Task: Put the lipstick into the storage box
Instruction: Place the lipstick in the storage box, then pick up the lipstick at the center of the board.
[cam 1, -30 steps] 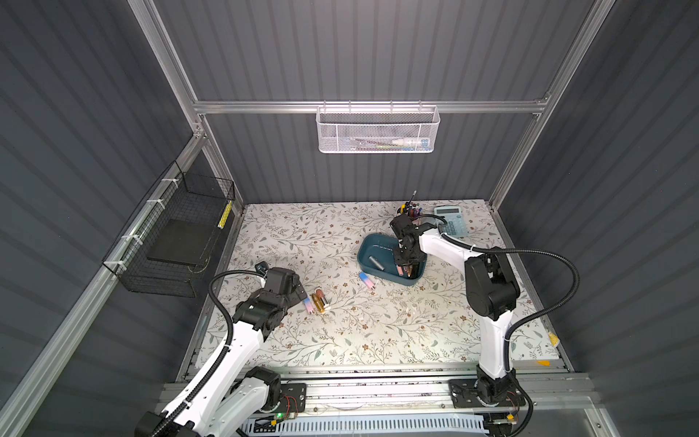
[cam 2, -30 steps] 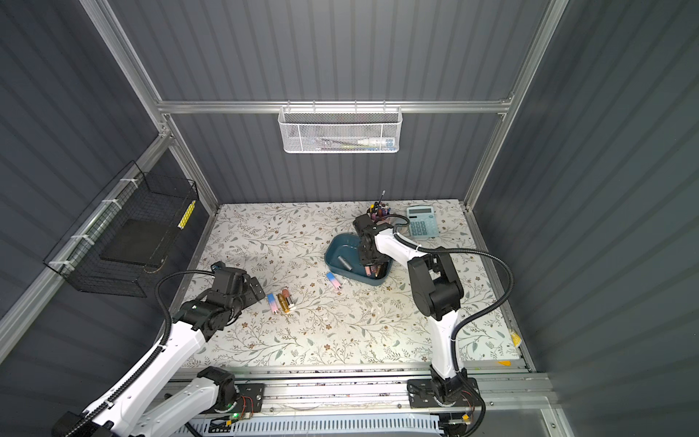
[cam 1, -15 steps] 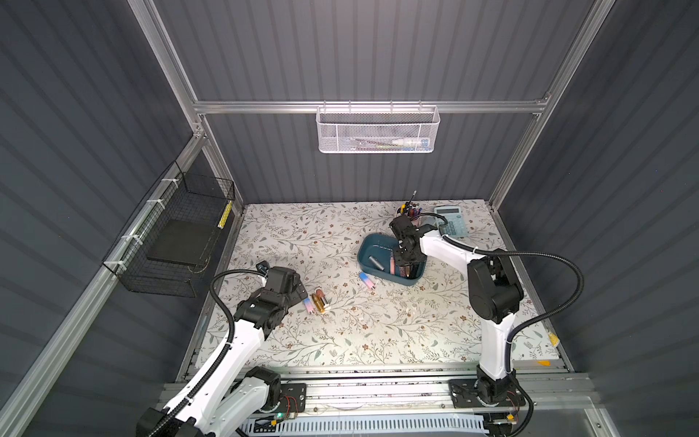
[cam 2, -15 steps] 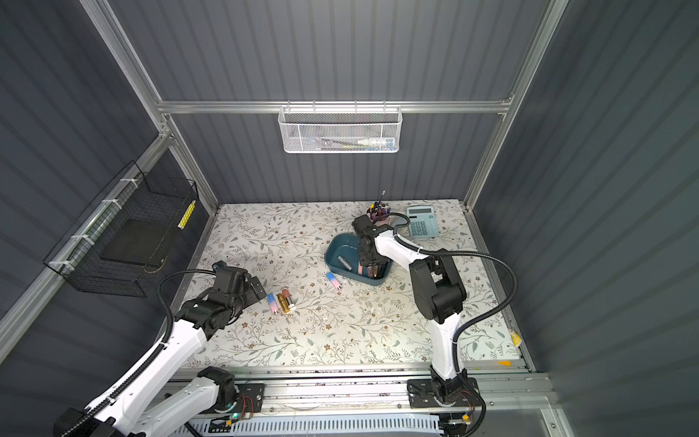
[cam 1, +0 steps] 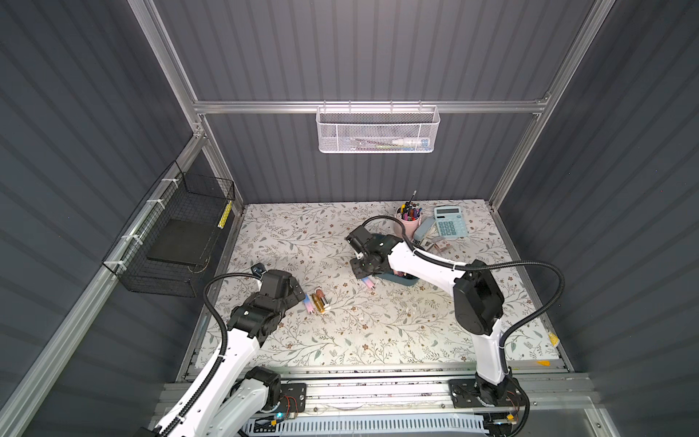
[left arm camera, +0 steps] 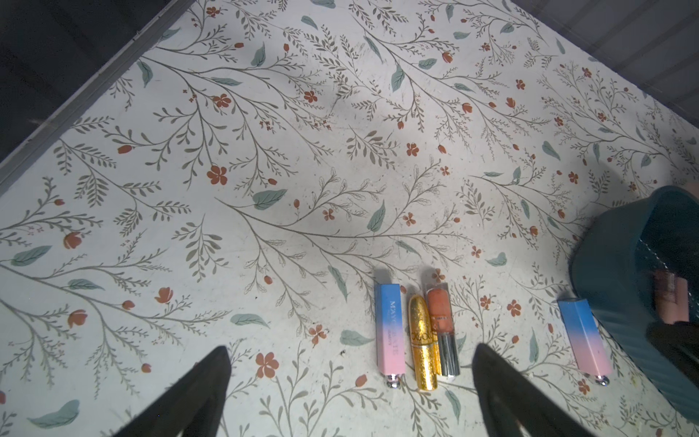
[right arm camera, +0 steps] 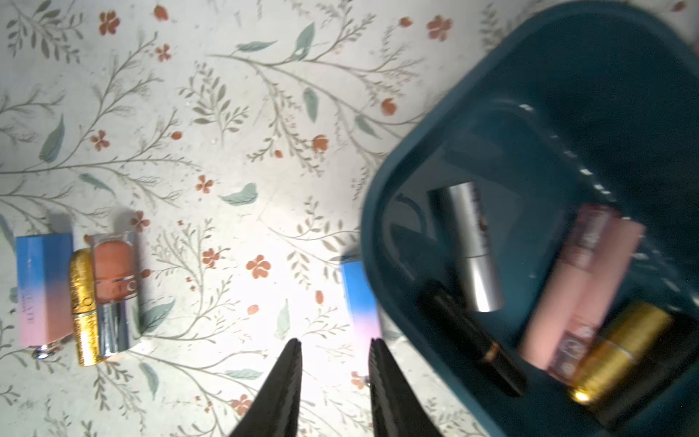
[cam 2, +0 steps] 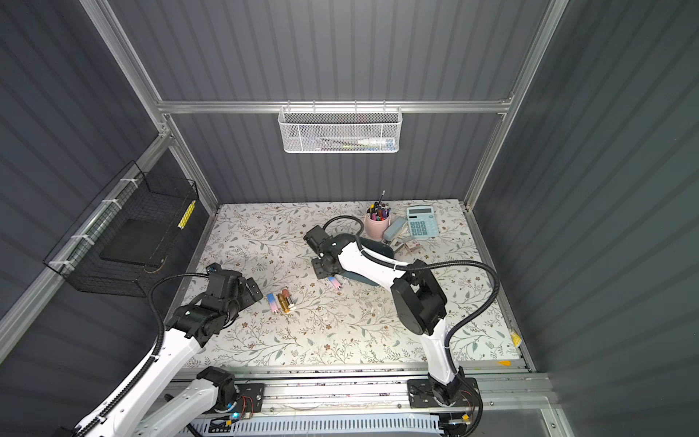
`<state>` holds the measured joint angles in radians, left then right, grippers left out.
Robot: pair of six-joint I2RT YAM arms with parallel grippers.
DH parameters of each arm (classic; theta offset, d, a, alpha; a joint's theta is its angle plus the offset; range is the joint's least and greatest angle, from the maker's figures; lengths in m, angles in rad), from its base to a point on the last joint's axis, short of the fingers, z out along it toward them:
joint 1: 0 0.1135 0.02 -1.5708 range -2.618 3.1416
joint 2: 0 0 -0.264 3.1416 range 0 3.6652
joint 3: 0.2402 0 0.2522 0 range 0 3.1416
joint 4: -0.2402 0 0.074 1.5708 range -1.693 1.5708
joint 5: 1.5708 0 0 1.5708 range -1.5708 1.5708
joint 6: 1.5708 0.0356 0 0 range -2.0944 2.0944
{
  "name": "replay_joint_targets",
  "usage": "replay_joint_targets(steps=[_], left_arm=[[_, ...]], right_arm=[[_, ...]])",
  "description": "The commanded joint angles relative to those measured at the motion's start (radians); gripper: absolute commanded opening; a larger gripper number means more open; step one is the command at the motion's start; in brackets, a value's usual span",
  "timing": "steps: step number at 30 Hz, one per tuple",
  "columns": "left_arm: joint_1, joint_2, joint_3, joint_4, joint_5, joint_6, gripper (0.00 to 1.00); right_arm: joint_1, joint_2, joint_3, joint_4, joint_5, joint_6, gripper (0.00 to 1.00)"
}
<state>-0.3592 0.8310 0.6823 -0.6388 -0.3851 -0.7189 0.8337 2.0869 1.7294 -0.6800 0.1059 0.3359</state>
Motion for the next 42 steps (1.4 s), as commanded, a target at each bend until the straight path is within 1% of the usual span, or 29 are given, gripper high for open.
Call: replay_joint_targets(steps=[1, 6, 11, 16, 20, 36, 42], left_arm=[[-0.003, -0.026, 0.005, -0.058, -0.020, -0.017, 1.00], [-0.003, -0.053, 0.005, -0.079, -0.023, -0.019, 1.00], [-0.003, -0.066, 0.002, -0.094, -0.026, -0.019, 1.00], [-0.003, -0.080, -0.001, -0.101, -0.031, -0.019, 1.00], [-0.003, -0.083, -0.006, -0.101, -0.032, -0.017, 1.00], [-0.003, -0.079, -0.028, -0.087, -0.040, -0.007, 1.00], [-0.003, -0.072, -0.033, -0.081, -0.043, -0.002, 1.00]], right_arm=[[0.035, 0.045, 0.043, -0.017, -0.069, 0.033, 0.34], [0.098, 0.114, 0.105, -0.015, -0.158, 0.050, 0.35], [0.155, 0.179, 0.186, -0.033, -0.185, 0.055, 0.35], [0.187, 0.240, 0.273, -0.066, -0.191, 0.051, 0.35], [0.194, 0.274, 0.317, -0.089, -0.186, 0.046, 0.35], [0.193, 0.349, 0.367, -0.124, -0.169, 0.044, 0.35], [0.187, 0.377, 0.386, -0.136, -0.165, 0.047, 0.33]])
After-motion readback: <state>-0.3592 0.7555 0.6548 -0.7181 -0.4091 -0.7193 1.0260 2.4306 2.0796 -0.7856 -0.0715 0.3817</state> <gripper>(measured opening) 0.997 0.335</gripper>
